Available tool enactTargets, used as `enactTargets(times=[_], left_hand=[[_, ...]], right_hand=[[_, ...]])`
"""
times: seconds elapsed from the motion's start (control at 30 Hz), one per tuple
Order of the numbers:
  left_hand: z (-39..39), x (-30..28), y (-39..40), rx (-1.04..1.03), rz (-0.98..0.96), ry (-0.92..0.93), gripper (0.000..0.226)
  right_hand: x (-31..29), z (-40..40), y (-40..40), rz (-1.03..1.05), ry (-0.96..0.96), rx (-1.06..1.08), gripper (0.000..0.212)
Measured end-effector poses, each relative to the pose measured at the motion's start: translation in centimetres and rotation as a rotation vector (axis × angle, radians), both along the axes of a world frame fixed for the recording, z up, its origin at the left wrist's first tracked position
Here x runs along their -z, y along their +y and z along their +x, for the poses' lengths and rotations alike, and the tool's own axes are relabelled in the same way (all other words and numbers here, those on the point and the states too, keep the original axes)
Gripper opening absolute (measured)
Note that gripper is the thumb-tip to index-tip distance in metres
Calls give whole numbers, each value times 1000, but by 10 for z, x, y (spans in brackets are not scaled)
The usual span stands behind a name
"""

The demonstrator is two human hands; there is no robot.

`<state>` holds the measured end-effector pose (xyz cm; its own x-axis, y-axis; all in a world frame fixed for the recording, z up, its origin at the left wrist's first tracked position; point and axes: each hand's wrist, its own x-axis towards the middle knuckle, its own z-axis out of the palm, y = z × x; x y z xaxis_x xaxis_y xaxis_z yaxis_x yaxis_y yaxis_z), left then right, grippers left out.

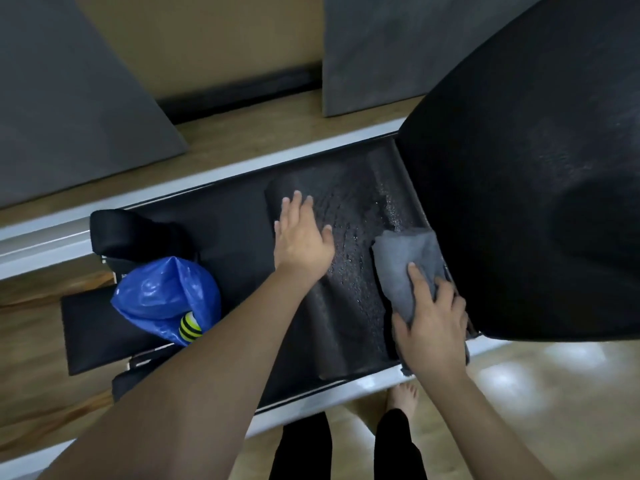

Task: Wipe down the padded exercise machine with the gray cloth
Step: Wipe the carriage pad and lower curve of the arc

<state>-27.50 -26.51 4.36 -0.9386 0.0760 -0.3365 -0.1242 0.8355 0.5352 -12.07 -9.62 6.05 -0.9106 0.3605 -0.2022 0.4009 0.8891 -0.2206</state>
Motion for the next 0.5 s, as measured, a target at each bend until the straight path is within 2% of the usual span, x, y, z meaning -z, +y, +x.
enactTargets(times=[0.17,0.27,0.5], left_hand=[[-38,18,0,-402,259,-154,74],[-50,23,7,-617,382,-237,71],[-55,23,8,-648,352,-232,67]], right_hand=[[18,0,-8,16,124,87,77],[19,-16,-9,33,132,69,76],[23,-141,-24,63,109,-20,73]])
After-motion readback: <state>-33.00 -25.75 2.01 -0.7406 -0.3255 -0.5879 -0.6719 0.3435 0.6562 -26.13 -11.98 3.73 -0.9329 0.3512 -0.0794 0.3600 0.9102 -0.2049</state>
